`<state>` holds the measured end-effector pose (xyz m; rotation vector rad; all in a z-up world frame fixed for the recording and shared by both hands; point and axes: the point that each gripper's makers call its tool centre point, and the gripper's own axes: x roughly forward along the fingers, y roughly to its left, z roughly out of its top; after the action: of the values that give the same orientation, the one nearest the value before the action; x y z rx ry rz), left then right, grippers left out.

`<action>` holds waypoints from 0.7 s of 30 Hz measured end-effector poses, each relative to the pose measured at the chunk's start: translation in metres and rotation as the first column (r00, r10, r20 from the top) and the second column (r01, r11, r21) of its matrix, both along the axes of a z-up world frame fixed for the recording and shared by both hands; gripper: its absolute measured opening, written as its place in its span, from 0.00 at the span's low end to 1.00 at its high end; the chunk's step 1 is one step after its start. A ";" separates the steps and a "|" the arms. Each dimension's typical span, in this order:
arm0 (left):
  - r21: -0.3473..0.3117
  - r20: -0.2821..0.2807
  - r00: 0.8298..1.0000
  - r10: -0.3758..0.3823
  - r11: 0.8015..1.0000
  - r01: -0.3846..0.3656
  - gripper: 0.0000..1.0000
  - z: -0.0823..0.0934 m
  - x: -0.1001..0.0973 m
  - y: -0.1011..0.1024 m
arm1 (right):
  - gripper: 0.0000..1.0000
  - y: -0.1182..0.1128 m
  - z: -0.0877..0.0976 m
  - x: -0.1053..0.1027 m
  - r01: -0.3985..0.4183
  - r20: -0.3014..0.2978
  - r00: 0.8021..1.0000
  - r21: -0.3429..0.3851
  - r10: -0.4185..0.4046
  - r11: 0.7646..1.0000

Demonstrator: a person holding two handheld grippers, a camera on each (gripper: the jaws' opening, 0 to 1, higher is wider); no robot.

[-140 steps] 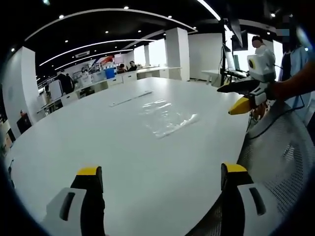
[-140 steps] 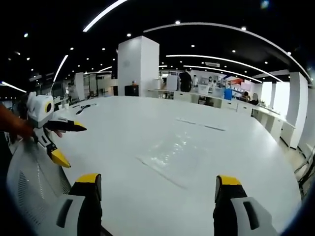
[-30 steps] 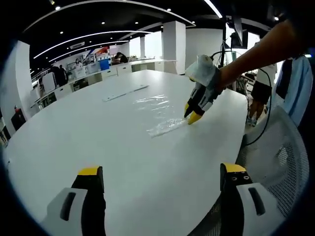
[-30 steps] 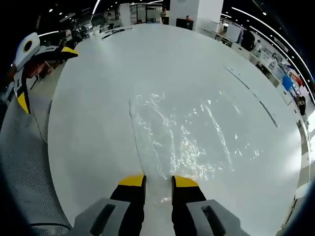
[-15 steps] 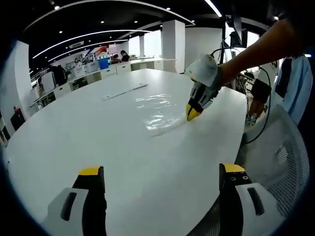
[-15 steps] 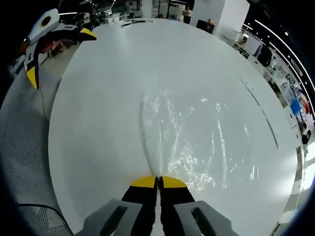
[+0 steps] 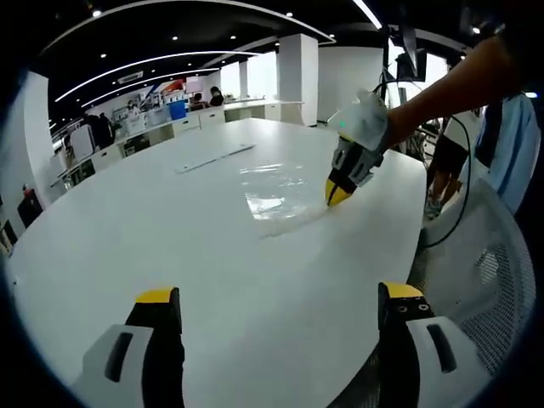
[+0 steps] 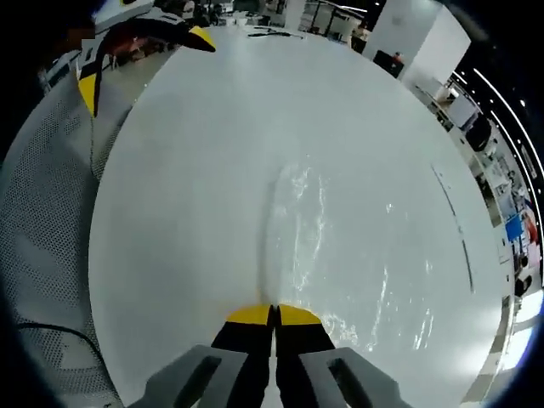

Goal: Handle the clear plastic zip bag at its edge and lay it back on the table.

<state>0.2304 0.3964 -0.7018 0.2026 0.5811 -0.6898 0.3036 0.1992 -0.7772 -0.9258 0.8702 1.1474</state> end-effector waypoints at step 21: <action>0.014 0.009 0.999 -0.047 0.999 0.046 0.94 0.000 0.003 -0.009 | 0.00 0.011 0.025 -0.009 -0.217 0.075 0.972 -0.048 0.221 0.975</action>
<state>0.2336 0.3869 -0.7017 0.2330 0.5740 -0.7296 0.2950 0.2104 -0.7517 -1.1142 0.7411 1.2761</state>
